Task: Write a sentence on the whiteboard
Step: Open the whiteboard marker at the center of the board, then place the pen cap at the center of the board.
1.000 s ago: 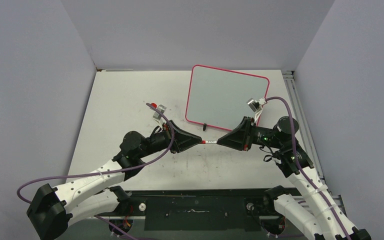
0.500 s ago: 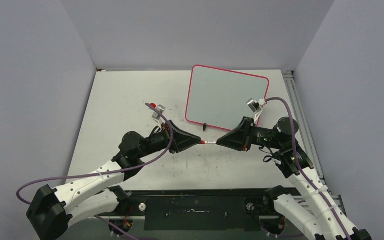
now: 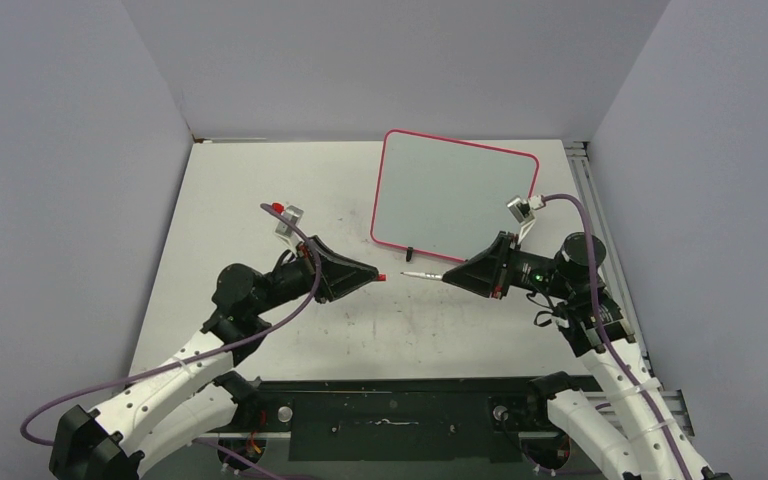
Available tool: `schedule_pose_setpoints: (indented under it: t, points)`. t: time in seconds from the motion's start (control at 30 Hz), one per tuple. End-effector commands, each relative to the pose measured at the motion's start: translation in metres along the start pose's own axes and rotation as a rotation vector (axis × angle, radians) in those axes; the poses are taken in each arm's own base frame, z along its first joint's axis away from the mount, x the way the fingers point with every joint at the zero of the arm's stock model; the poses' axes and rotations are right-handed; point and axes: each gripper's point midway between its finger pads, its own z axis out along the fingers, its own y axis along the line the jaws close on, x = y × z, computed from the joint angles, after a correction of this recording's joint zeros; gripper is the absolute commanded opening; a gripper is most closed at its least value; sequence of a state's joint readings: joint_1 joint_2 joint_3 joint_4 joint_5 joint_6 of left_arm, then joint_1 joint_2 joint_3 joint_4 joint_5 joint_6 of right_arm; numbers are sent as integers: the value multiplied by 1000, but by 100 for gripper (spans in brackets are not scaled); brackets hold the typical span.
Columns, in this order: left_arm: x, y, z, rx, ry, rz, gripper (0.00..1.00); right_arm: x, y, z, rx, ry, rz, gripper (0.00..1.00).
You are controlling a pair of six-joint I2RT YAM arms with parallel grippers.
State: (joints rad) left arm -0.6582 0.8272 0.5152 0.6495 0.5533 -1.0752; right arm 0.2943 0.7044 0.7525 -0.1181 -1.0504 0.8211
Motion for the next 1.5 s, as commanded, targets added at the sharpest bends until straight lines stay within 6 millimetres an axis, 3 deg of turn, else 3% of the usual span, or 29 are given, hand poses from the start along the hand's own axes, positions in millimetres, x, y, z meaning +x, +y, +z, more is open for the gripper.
schedule_pose_setpoints:
  t: [0.0, 0.13, 0.3, 0.43, 0.63, 0.97, 1.47]
  points:
    - [-12, -12, -10, 8, -6, 76, 0, -20, 10, -7, 45, -64, -100, 5]
    - [-17, 9, -19, -128, -15, 133, 0, -27, 7, -10, 86, -104, -121, 5]
    - [-14, 63, -39, -422, 15, 203, 0, -39, -15, -21, 268, -152, -188, 5]
    - [-2, 107, -59, -631, 43, 232, 0, -53, -38, -34, 434, -217, -250, 5]
    - [21, 152, -70, -822, 110, 296, 0, -56, -56, -34, 468, -275, -265, 5]
    - [70, 208, -81, -942, 211, 274, 0, -48, -101, -29, 528, -324, -263, 5]
    - [98, 249, -76, -990, 299, 255, 0, -39, -133, -6, 552, -279, -234, 5]
